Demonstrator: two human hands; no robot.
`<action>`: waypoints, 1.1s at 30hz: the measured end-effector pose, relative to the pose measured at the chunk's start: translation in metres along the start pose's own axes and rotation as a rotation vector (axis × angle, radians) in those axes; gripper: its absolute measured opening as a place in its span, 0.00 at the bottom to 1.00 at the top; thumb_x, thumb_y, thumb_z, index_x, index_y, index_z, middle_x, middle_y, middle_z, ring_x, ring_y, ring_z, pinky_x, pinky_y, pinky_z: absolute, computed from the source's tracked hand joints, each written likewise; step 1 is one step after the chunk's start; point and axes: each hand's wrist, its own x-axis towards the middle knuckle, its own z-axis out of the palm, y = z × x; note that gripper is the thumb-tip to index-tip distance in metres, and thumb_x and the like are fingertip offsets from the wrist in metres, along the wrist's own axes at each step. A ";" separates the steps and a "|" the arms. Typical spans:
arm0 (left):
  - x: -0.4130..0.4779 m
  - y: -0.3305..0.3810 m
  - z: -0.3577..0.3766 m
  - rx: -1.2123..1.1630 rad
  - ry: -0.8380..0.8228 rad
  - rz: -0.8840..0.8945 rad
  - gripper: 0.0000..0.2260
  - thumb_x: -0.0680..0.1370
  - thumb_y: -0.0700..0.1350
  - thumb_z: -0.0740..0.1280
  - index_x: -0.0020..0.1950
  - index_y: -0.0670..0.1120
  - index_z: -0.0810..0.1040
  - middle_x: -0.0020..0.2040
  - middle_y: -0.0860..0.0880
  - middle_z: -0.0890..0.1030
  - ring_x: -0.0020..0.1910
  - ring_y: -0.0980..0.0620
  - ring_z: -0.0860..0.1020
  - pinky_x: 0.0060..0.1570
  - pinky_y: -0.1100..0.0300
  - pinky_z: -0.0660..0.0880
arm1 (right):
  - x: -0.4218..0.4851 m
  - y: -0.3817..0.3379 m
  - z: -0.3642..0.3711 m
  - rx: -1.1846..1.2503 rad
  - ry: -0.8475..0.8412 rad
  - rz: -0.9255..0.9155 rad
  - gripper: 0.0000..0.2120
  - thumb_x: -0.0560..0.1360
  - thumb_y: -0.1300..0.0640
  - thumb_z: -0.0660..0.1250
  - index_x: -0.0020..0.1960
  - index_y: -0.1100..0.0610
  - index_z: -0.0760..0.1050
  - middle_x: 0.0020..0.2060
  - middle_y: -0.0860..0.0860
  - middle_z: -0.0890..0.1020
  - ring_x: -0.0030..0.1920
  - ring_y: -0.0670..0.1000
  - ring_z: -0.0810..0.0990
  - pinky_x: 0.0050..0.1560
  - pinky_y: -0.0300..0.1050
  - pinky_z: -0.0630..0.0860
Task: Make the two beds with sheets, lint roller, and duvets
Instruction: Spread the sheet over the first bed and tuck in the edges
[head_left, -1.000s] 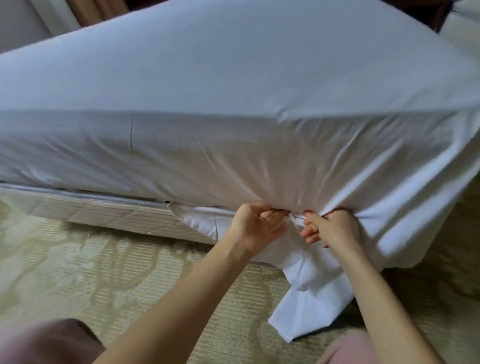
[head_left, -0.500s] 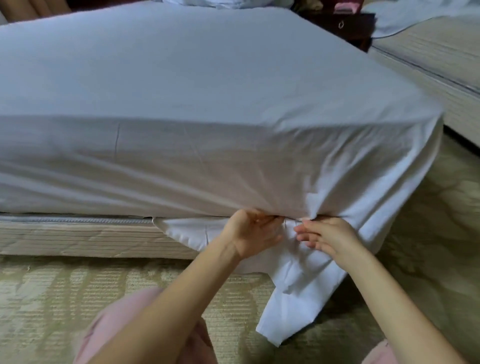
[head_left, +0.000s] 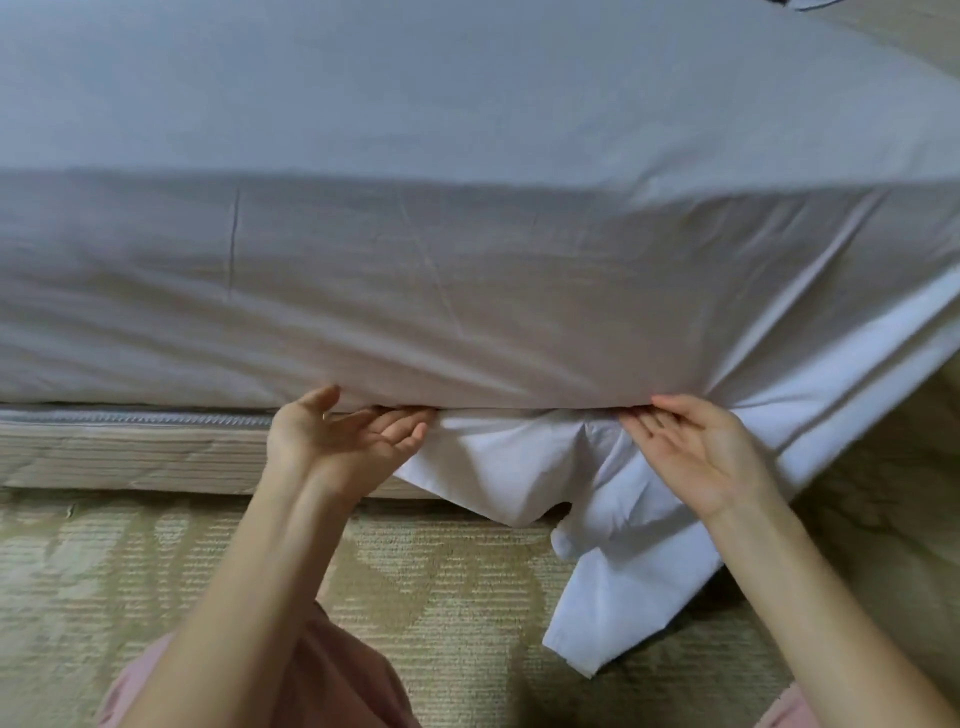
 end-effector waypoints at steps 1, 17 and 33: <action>0.001 -0.003 -0.003 -0.019 -0.038 0.016 0.29 0.79 0.52 0.56 0.70 0.30 0.59 0.67 0.28 0.67 0.70 0.32 0.64 0.70 0.40 0.57 | 0.004 0.001 0.000 -0.020 -0.035 -0.005 0.34 0.36 0.73 0.77 0.42 0.67 0.80 0.42 0.60 0.84 0.47 0.58 0.84 0.51 0.56 0.79; 0.061 -0.019 0.007 -0.139 -0.846 -0.032 0.50 0.57 0.53 0.81 0.75 0.52 0.61 0.76 0.47 0.61 0.74 0.41 0.60 0.72 0.36 0.49 | 0.027 -0.050 -0.022 -1.952 0.110 -0.032 0.25 0.79 0.41 0.56 0.73 0.47 0.62 0.71 0.46 0.66 0.73 0.52 0.61 0.74 0.50 0.54; 0.003 -0.026 -0.009 0.063 -0.202 0.024 0.50 0.44 0.49 0.85 0.59 0.32 0.69 0.55 0.32 0.79 0.59 0.36 0.76 0.56 0.45 0.73 | -0.007 -0.070 -0.037 -2.027 0.059 -0.121 0.22 0.77 0.35 0.51 0.67 0.39 0.69 0.56 0.33 0.78 0.60 0.47 0.73 0.64 0.46 0.64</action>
